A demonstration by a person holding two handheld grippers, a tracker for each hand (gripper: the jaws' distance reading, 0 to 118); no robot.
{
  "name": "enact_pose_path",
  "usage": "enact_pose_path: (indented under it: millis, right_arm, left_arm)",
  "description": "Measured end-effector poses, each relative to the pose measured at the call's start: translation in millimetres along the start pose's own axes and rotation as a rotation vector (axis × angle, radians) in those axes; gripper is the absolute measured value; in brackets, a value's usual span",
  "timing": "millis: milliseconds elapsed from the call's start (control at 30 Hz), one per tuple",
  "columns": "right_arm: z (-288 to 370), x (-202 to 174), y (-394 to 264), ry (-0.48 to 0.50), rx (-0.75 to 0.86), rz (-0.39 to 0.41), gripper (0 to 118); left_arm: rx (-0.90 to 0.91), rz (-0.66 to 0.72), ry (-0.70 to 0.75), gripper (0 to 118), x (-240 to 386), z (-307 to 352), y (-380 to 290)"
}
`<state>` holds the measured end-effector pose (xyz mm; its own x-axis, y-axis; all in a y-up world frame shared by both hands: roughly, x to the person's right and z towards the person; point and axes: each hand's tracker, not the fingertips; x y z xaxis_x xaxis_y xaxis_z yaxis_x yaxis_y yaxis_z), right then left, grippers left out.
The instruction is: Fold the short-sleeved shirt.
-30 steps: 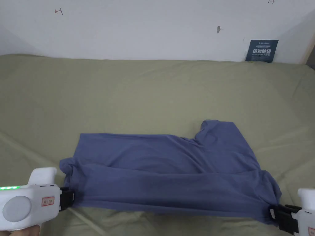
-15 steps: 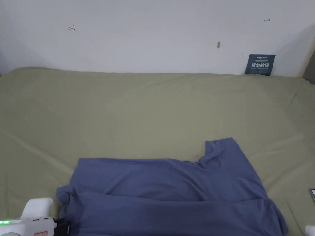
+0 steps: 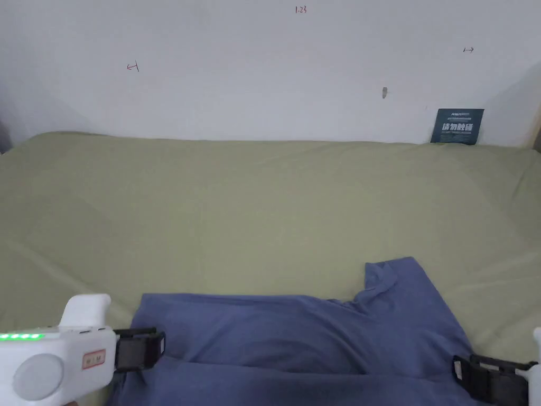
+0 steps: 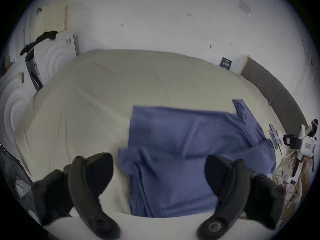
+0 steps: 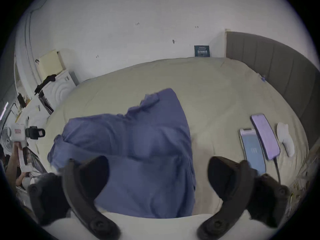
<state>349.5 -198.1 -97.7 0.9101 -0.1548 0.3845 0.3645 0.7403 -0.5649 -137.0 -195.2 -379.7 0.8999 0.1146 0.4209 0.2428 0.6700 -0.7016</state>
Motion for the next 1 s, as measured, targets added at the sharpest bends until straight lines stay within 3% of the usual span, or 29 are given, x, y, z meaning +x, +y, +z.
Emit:
enact_pose_path:
  millis: [33, 67, 133, 200, 367, 400, 467, 633, 733, 800, 833, 867, 900, 933, 967, 1000]
  right_arm:
    - [-10.0, -1.4, 9.2, -0.008, -0.004, 0.016, 37]
    - [-20.6, 2.8, 11.5, -0.023, -0.011, 0.023, 3]
    - [-45.1, 6.3, 18.6, -0.076, -0.024, 0.048, 2]
    - [-65.3, 17.2, 24.6, -0.052, -0.056, 0.034, 2]
    - [-94.3, 33.1, 35.5, -0.089, -0.088, -0.001, 2]
    - [-99.2, 36.1, 37.3, -0.092, -0.097, -0.007, 2]
    - [-106.4, 41.6, 36.9, -0.098, -0.104, -0.005, 2]
    - [-120.4, 47.9, 33.6, -0.102, -0.14, 0.016, 2]
    - [-129.1, 50.4, 35.5, -0.098, -0.154, 0.013, 2]
    - [-133.4, 50.5, 37.8, -0.105, -0.165, 0.023, 2]
    - [-134.5, 51.1, 39.3, -0.103, -0.165, 0.027, 2]
    - [-136.6, 50.7, 42.5, -0.104, -0.167, 0.03, 2]
    - [-138.6, 50.9, 44.9, -0.106, -0.166, 0.031, 10]
    - [-140.3, 51.4, 47.7, -0.107, -0.162, 0.03, 35]
    - [-142.2, 52.4, 50.7, -0.104, -0.164, 0.025, 80]
    - [-148.0, 53.4, 55.8, -0.093, -0.186, 0.009, 104]
  left_arm:
    - [-0.011, 0.0, 0.006, 44, 1.0, -9.4, 10.4]
    - [-0.01, -0.005, 0.011, 0, 1.5, -19.4, 19.1]
    - [0.01, -0.01, 0.086, 0, 2.3, -44.8, 31.2]
    - [-0.05, 0.019, 0.033, 0, -0.9, -69.8, 44.2]
    - [-0.087, 0.002, 0.104, 2, -9.0, -118.5, 64.3]
    - [-0.105, 0.013, 0.1, 24, -12.0, -126.1, 67.4]
    - [-0.14, 0.022, 0.102, 117, -19.0, -143.4, 69.1]
    - [-0.186, -0.035, 0.214, 115, -21.3, -172.7, 68.8]
    - [-0.216, -0.023, 0.199, 113, -18.7, -184.0, 68.3]
    - [-0.233, -0.009, 0.179, 96, -18.7, -181.4, 72.5]
    - [-0.215, -0.007, 0.186, 82, -17.6, -178.2, 71.9]
    - [-0.199, -0.018, 0.201, 45, -17.5, -174.3, 74.5]
    - [-0.164, -0.042, 0.15, 13, -18.9, -170.4, 78.1]
    - [-0.149, -0.046, 0.147, 2, -19.5, -168.5, 81.5]
    - [-0.157, -0.037, 0.139, 2, -5.3, -156.6, 77.0]
    - [-0.157, -0.035, 0.144, 2, 1.2, -152.6, 75.8]
